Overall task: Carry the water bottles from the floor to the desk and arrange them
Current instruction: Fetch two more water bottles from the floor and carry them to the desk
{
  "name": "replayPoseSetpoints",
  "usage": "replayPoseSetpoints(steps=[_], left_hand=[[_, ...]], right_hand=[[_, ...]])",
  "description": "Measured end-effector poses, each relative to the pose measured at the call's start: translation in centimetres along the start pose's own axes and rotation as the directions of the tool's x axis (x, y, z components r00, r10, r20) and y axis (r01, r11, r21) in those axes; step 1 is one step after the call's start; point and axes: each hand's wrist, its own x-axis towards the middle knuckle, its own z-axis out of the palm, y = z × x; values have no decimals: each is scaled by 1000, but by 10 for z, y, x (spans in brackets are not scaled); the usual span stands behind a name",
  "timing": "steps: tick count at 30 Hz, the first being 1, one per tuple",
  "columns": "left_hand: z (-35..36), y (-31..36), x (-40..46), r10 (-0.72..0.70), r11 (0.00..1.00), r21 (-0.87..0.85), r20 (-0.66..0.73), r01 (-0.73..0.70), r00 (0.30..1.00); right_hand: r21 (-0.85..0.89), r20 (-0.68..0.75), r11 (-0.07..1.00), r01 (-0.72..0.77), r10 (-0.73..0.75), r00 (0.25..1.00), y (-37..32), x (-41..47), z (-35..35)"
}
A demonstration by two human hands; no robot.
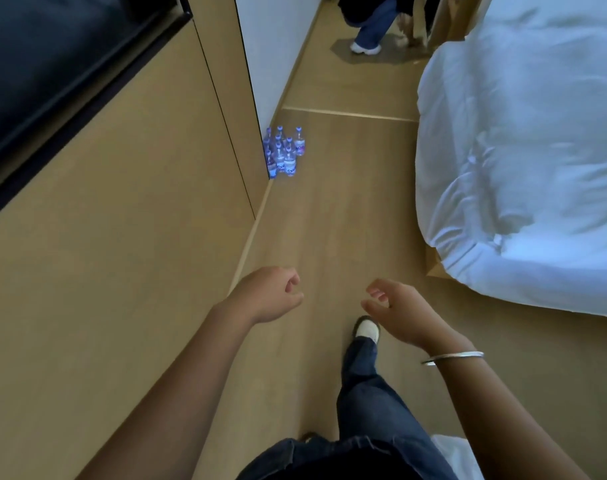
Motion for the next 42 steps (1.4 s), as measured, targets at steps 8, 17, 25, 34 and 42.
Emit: replayPoseSetpoints(steps=[8,17,25,34,42], left_hand=[[-62,18,161,-54,998,-44,-34,53,998],[-127,44,302,-123,990,-78,-46,119,991],[-163,32,404,-161,982,-100,-4,160,987],[-236,-15,576,-126,991,-36,-11,125,992],[-309,-62,696,-146,989,38,100,143,984]], right_hand=[[-53,24,998,31,-30,999,23,167,-80],[-64,85,997,49,-44,995,24,316,-162],[-43,132,998,37,-31,991,27,420,-198],[-128,161,990,61,-40,986,-13,601,-248],[-306,288,943,129,-37,957,-63,741,-274]])
